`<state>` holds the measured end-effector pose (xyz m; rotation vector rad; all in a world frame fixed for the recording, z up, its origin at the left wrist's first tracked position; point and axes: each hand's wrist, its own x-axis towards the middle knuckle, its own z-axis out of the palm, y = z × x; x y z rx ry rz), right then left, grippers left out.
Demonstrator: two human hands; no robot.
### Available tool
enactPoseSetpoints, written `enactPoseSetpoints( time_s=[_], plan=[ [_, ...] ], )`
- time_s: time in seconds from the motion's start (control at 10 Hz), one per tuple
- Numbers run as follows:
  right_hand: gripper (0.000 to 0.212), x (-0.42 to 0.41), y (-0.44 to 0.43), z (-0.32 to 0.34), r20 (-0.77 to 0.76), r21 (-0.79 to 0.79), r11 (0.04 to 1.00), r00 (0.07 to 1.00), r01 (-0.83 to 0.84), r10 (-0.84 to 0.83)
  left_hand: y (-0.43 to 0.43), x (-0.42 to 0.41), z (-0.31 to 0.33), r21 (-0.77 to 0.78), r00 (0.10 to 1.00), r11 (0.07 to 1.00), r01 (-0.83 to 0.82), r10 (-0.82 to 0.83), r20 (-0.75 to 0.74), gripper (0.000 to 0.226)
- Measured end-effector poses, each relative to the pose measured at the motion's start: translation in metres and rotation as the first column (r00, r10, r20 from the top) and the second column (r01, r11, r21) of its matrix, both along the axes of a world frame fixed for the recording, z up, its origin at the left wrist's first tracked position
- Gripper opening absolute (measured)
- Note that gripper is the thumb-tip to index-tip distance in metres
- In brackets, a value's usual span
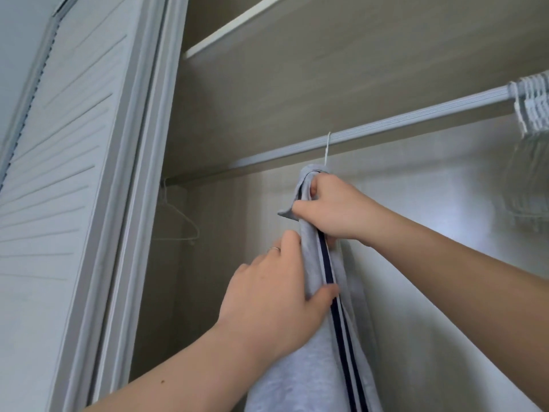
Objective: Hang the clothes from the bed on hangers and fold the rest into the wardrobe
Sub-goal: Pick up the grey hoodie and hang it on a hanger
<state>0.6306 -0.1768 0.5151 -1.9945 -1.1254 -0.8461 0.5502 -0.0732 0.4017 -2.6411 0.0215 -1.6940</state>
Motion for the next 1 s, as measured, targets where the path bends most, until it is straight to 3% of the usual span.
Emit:
enactPoseSetpoints(
  time_s=[0.3, 0.6, 0.9, 1.0],
  plan=[
    [0.022, 0.021, 0.064, -0.003, 0.028, 0.075, 0.986, 0.989, -0.149, 0.147, 0.046, -0.012, -0.003, -0.001, 0.958, 0.975, -0.221, 0.217, -0.187, 0.036],
    [0.019, 0.046, 0.155, -0.001, -0.042, -0.026, 0.972, 0.971, -0.235, 0.234, 0.106, -0.002, -0.005, -0.078, 0.825, 0.884, -0.462, 0.395, -0.404, 0.036],
    [0.022, 0.077, 0.242, 0.014, -0.148, -0.251, 0.93, 0.96, -0.268, 0.237, 0.135, 0.021, 0.013, 0.053, 0.577, 0.724, -0.688, 0.59, -0.565, 0.045],
    [0.022, 0.083, 0.272, 0.018, -0.164, -0.194, 0.926, 0.941, -0.324, 0.295, 0.138, 0.028, 0.021, 0.111, 0.472, 0.642, -0.759, 0.658, -0.586, 0.041]
  ],
)
